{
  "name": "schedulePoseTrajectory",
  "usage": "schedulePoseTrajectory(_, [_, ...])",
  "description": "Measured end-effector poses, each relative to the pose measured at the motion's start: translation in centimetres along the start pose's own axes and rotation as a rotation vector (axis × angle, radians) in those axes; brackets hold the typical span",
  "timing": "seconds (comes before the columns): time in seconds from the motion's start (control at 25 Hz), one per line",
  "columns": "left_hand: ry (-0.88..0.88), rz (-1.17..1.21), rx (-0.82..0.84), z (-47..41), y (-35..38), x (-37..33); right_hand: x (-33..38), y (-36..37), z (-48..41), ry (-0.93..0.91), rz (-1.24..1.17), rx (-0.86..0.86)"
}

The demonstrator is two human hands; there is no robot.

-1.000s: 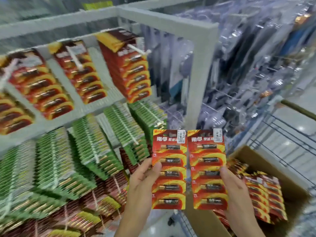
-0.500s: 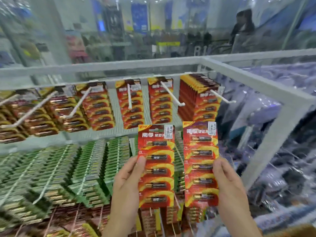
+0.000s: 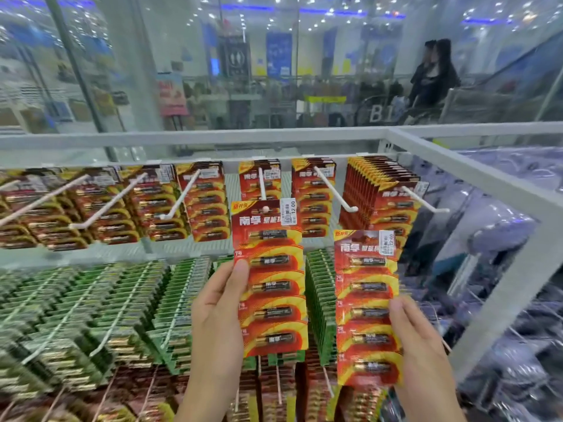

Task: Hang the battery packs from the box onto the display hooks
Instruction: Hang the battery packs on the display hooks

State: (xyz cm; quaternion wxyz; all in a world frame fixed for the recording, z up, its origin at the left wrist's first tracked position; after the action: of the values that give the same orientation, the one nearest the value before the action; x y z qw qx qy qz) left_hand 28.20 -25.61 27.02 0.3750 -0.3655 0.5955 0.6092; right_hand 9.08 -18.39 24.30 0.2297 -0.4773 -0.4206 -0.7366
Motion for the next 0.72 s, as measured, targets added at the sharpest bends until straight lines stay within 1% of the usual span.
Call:
schedulePoseTrajectory(0.2, [-0.016,-0.035,-0.04,-0.8,-0.1,0.5,-0.2,-0.6,0.3,-0.006,0.04,0.018])
schedulePoseTrajectory(0.32, [-0.006,-0.054,-0.019,-2.4,0.4,0.8,0.2,-0.6,0.2,-0.019,0.054,0.044])
schedulePoseTrajectory(0.56, [0.032,-0.138,0.002,-7.5,1.4,0.8,1.7,0.6,-0.3,-0.162,0.148,0.116])
schedulePoseTrajectory(0.72, [0.037,-0.171,0.008,-10.9,1.8,0.8,1.8,1.0,-1.0,-0.223,0.198,0.098])
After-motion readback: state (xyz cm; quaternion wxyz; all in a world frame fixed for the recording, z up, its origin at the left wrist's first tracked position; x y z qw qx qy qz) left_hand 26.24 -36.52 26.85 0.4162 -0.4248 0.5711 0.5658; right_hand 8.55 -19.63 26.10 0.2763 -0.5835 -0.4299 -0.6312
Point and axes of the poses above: each hand's wrist, its own z-axis away from the middle knuckle, its own y-axis out of the palm, x = y × z, the point moved 1 cm from there along -z, towards the middle knuckle, and after that the axes turned 3 degrees about z, right-handed, at the moved point
